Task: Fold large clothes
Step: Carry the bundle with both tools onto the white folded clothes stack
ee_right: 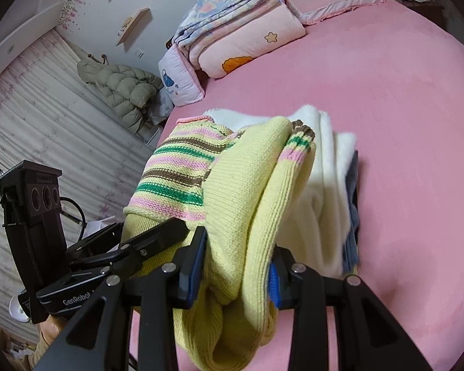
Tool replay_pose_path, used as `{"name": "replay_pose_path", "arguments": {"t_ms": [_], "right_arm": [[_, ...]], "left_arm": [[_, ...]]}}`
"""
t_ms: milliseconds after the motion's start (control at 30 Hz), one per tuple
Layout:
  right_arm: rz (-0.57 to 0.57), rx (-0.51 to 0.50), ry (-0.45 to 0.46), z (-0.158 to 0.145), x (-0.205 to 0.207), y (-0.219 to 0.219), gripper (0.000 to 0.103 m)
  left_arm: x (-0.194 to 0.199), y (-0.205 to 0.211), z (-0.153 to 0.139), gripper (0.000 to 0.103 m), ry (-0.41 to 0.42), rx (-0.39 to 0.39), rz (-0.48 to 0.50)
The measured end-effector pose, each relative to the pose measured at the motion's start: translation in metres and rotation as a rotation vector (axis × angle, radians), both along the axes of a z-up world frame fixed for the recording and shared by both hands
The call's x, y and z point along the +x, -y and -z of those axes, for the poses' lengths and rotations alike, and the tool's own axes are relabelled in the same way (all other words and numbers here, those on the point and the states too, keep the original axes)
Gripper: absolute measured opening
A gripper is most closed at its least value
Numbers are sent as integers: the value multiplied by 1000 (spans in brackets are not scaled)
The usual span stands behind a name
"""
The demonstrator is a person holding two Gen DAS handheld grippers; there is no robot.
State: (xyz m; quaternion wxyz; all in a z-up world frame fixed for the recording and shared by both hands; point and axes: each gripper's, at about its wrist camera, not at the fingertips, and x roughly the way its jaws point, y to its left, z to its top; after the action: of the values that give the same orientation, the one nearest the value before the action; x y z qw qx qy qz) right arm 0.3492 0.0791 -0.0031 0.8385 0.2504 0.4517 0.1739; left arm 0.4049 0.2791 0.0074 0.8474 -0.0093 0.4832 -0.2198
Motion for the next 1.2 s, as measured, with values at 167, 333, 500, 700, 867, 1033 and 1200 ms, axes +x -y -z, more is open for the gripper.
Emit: {"name": "replay_pose_path", "arguments": {"t_ms": [167,333,500,700,867,1033,1200], "right_arm": [[5,-13,21,16,35,-4,34],[-6,-36,36,31,68,-7,34],[-29,-84,27,50,90,-6,34],[-47,-123,6,70,96,-8,34],[-44,-146,5,72,95,-9,37],[-61,-208,24,67,89,-12,42],[-71,-310,54,52,79,-19,44]], "left_arm": [[34,-2,20,67,25,9,-10],[64,-5,44,68,28,10,-42],[76,-3,69,68,1,20,-58],[76,-1,89,75,13,34,-63],[69,4,93,77,31,59,-55],[68,6,90,80,26,78,-66],[63,6,84,84,10,85,-93]]}}
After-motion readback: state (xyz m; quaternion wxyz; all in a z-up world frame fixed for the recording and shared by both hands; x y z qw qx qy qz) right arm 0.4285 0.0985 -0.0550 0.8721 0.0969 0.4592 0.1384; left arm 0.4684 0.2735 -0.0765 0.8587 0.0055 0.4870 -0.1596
